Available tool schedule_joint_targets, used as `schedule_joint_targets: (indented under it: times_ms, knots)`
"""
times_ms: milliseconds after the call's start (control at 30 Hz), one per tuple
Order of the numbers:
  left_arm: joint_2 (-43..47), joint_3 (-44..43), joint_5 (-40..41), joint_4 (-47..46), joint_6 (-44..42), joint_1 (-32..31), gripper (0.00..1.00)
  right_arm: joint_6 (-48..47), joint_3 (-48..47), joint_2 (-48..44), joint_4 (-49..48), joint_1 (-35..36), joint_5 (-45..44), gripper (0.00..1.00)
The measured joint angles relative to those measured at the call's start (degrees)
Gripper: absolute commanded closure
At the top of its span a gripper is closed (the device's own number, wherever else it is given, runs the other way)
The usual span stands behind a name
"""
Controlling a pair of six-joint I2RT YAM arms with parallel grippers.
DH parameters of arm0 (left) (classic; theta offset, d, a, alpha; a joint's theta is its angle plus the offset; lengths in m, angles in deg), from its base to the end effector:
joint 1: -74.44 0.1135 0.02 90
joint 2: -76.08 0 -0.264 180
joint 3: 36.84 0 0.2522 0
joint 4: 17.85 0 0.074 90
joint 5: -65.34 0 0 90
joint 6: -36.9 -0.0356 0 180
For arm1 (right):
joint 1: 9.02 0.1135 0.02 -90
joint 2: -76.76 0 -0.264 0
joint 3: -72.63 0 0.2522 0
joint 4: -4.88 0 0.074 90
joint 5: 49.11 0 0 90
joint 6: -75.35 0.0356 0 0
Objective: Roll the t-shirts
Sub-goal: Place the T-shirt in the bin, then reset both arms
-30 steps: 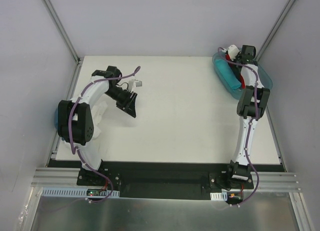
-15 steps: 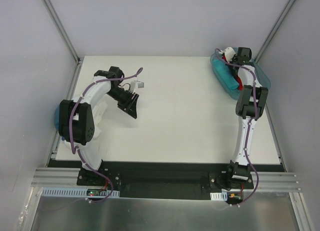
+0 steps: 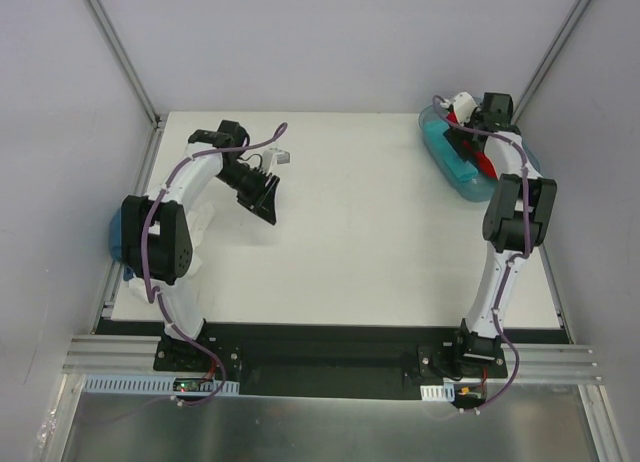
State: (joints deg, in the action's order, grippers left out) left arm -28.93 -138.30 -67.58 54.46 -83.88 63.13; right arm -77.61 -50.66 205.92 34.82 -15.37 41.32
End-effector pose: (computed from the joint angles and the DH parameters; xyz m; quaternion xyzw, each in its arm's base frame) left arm 0.3527 -0.0953 0.2558 0.3737 0.8458 -0.3385 0.1743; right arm 0.5233 -0.0580 0.2283 -0.4236 0.7830 -0.2562 0.3766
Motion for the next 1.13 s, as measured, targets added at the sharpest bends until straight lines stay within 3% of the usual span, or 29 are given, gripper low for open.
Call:
schedule_joint_targets:
  times_ms: [300, 533, 767, 933, 1133]
  knots:
    - [-1.51, -4.02, 1.11, 0.04, -0.42, 0.0, 0.58, 3.17, 9.73, -23.3, 4.72, 3.74, 7.08, 0.04]
    - [-1.51, -5.16, 1.64, 0.02, -0.28, 0.0, 0.58, 10.23, 18.56, -35.85, 13.03, 18.64, 16.79, 0.03]
    - [-1.38, -5.03, 1.55, -0.07, 0.85, 0.0, 0.58, 17.38, 26.56, -36.85, 20.68, 30.84, 20.48, 0.04]
    - [1.92, -1.01, 1.01, -1.31, 2.14, 0.02, 0.58, 24.81, 23.23, -36.15, 24.3, 33.27, 22.38, 0.03]
    - [11.34, 8.44, 0.5, -3.32, 3.91, 0.0, 0.57, 31.91, 17.81, -33.51, 25.77, 37.83, 14.69, 0.04]
